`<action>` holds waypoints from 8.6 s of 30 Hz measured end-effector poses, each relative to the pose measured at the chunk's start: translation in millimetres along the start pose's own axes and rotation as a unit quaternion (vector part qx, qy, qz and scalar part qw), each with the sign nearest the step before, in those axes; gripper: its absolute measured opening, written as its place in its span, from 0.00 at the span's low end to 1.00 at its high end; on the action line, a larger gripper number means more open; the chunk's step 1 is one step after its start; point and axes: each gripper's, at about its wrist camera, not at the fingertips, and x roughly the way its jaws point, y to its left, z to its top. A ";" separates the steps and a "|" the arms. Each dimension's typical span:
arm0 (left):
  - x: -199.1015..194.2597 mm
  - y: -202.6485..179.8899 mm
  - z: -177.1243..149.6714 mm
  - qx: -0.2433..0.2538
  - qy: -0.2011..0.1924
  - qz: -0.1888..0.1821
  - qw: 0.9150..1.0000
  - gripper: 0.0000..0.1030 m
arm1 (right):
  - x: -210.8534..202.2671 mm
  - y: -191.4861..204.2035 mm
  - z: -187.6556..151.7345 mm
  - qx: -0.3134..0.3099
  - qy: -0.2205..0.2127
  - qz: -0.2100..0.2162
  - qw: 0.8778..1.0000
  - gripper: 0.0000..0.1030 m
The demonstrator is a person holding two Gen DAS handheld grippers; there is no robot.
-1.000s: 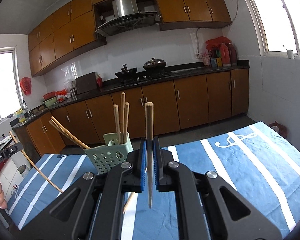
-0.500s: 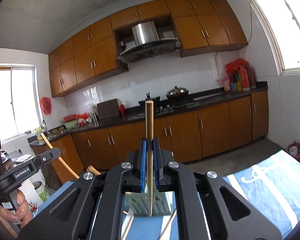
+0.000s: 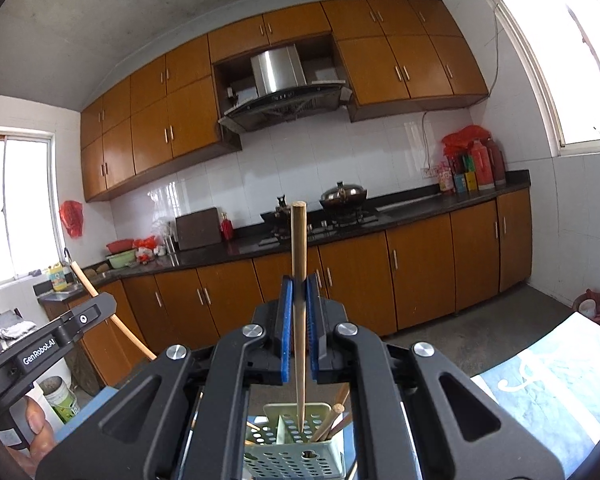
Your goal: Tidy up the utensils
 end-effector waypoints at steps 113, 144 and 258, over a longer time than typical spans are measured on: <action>21.0 91.3 -245.2 0.047 0.321 0.089 0.942 0.23 | -21.4 -67.7 -214.4 -0.025 0.354 -0.104 0.929 0.08; 19.0 100.8 -243.9 0.018 0.318 0.073 0.945 0.23 | -20.9 -67.7 -214.8 -0.021 0.354 -0.103 0.929 0.08; 14.4 8.2 -21.6 0.013 0.056 -0.020 0.998 0.15 | 10.6 6.3 -19.0 -0.023 0.052 0.013 0.998 0.08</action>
